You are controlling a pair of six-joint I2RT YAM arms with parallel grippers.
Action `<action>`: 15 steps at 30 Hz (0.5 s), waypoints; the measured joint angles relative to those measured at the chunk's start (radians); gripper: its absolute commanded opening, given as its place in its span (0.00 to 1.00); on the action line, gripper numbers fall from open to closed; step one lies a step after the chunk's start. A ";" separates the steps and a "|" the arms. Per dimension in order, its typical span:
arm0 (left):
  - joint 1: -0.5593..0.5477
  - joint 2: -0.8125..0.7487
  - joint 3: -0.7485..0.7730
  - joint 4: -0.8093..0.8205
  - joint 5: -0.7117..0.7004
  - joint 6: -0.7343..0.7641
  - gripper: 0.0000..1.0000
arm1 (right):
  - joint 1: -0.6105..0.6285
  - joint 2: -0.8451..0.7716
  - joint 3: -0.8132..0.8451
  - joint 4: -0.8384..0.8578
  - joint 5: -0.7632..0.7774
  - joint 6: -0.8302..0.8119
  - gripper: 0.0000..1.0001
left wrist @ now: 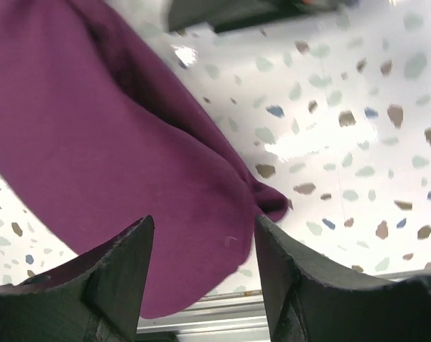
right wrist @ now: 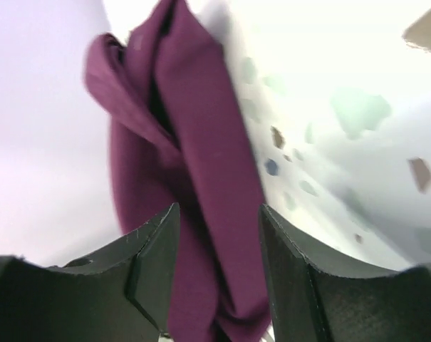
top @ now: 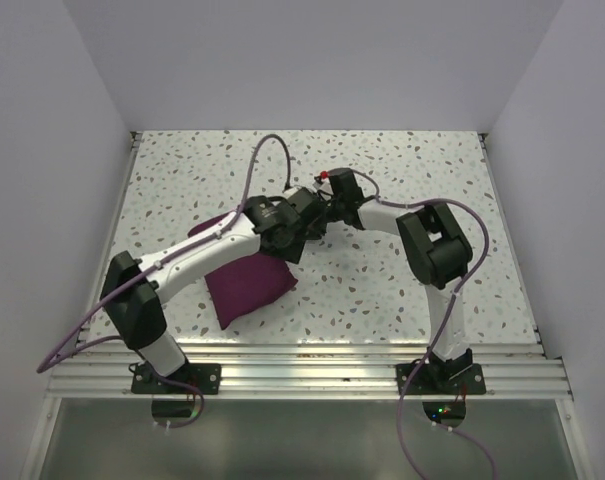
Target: Prepare the surgical pack
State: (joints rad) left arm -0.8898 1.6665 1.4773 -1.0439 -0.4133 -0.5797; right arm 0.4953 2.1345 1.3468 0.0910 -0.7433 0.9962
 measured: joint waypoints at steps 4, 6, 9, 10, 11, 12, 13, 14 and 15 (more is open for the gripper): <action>0.187 -0.070 0.003 0.004 0.053 0.000 0.43 | 0.002 0.000 0.047 -0.143 0.023 -0.108 0.55; 0.336 -0.100 -0.006 0.010 0.067 -0.001 0.24 | 0.005 0.000 0.064 -0.194 0.027 -0.146 0.55; 0.542 -0.121 -0.048 0.006 0.092 -0.003 0.00 | 0.011 0.000 0.084 -0.257 0.043 -0.185 0.55; 0.589 -0.121 -0.069 0.008 0.103 -0.004 0.00 | 0.011 0.000 0.090 -0.274 0.047 -0.195 0.55; 0.625 -0.121 -0.092 0.008 0.112 -0.004 0.00 | 0.011 0.000 0.096 -0.286 0.048 -0.200 0.55; 0.665 -0.120 -0.122 0.006 0.127 -0.008 0.00 | 0.011 0.002 0.103 -0.297 0.052 -0.206 0.54; 0.699 -0.116 -0.152 0.003 0.141 -0.014 0.00 | 0.011 0.004 0.112 -0.307 0.053 -0.208 0.54; 0.730 -0.111 -0.180 0.003 0.151 -0.023 0.00 | 0.010 0.006 0.117 -0.310 0.054 -0.209 0.54; 0.757 -0.102 -0.205 0.003 0.162 -0.031 0.00 | 0.010 0.010 0.125 -0.315 0.055 -0.211 0.54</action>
State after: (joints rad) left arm -0.1329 1.5646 1.2720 -1.0409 -0.2512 -0.6106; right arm 0.5056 2.1448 1.4715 -0.2241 -0.6888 0.7853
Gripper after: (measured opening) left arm 0.005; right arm 0.545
